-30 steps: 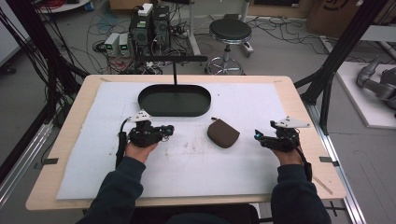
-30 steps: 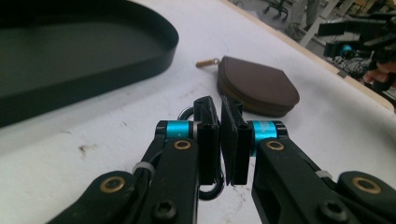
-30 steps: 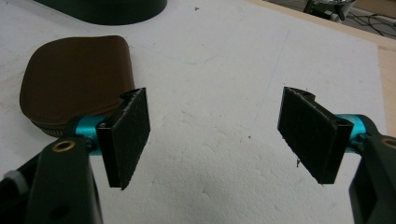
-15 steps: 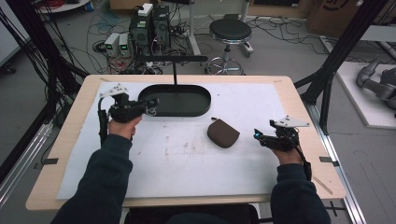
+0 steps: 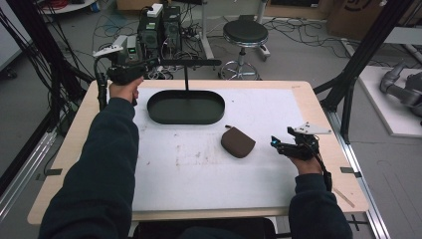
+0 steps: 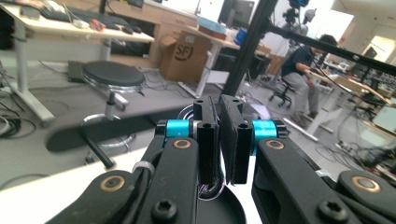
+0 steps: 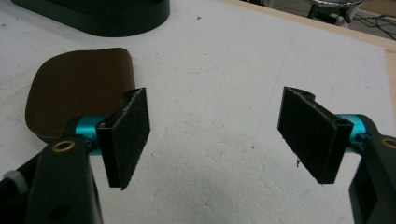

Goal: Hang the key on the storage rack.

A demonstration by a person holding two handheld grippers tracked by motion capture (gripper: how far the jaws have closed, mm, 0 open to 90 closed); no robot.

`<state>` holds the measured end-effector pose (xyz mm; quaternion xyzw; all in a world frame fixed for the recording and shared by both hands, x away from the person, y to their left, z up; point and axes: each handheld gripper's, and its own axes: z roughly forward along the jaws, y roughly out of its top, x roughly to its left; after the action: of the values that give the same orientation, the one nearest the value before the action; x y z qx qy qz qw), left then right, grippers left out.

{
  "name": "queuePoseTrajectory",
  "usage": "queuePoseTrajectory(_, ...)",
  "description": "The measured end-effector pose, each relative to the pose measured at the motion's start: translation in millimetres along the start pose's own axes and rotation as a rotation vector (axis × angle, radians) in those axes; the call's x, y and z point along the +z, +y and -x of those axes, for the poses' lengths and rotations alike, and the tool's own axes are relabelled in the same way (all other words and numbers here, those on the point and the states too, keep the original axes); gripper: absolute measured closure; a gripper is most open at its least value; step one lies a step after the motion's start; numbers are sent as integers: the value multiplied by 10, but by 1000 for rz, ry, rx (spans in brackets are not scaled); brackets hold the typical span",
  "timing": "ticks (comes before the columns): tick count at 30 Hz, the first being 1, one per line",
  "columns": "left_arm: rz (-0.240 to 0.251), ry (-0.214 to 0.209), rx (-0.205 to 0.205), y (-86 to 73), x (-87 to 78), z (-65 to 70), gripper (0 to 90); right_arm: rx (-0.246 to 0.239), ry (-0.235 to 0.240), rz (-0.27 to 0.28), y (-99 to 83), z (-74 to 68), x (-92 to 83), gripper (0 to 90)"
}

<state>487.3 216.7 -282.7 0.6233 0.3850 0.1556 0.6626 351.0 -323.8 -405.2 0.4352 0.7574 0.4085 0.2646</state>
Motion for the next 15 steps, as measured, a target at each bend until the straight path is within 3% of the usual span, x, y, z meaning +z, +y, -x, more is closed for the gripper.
queuePoseTrajectory(7,27,19,18,53,147,-139,848,6,9,5,0,6,5,255)
queuePoseTrajectory(12,31,46,-6,-12,208,-242,848,5,13,4,-1,12,10,255)
queuePoseTrajectory(15,26,60,0,-38,243,-270,848,7,13,3,-3,10,11,255)
